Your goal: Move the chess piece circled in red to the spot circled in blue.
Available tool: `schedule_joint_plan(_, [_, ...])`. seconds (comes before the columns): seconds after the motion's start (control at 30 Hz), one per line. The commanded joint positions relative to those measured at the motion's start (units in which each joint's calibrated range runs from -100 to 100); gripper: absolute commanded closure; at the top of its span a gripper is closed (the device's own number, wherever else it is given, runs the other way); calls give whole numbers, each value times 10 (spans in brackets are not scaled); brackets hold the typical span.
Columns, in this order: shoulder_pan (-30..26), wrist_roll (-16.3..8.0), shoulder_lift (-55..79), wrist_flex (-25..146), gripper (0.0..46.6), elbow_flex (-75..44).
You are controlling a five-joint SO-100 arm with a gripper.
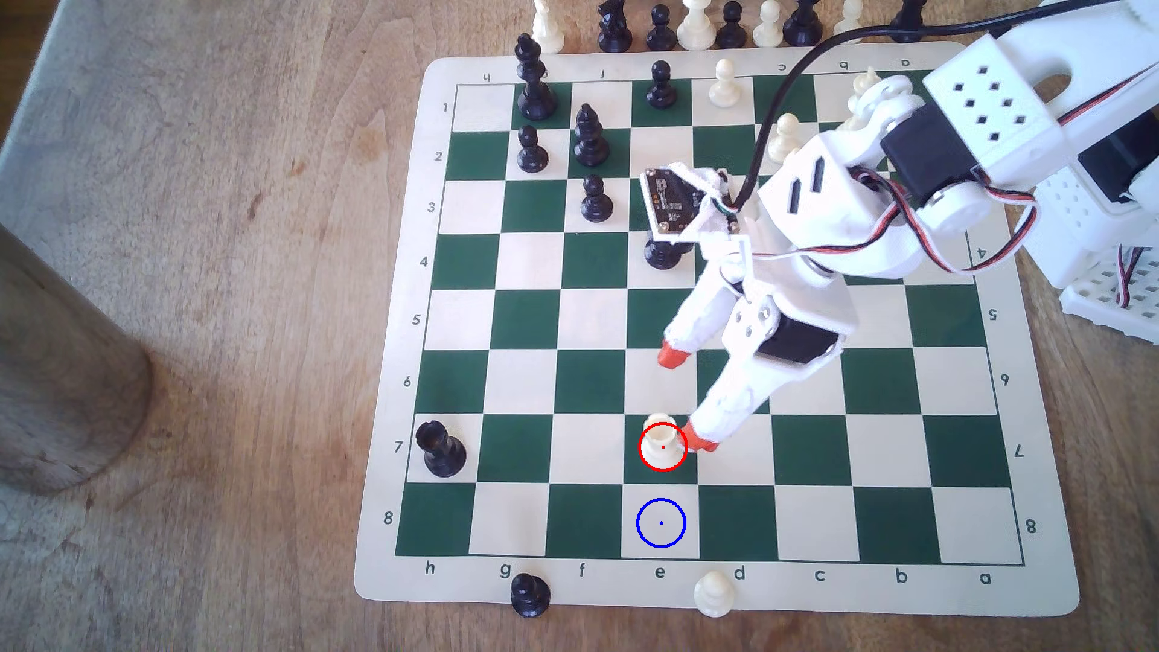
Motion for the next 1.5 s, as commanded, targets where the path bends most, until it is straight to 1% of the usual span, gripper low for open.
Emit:
schedule_joint_plan(0.0, [-6, -3, 14, -22, 249, -55])
schedule_joint_plan(0.47, [-18, -8, 81, -35, 265, -79])
schedule_joint_plan(0.87, [-20, -18, 97, -65, 288, -92])
schedule_joint_plan(1.0, [-24, -21, 98, -66, 354, -96])
schedule_joint_plan(1.1, [-26, -22, 98, -66, 453, -96])
schedule_joint_plan(1.13, [-27, -22, 98, -66, 464, -97])
schedule_joint_plan(1.33, [-29, -33, 83, -66, 464, -97])
schedule_joint_plan(1.47, [-23, -35, 59, -64, 464, -95])
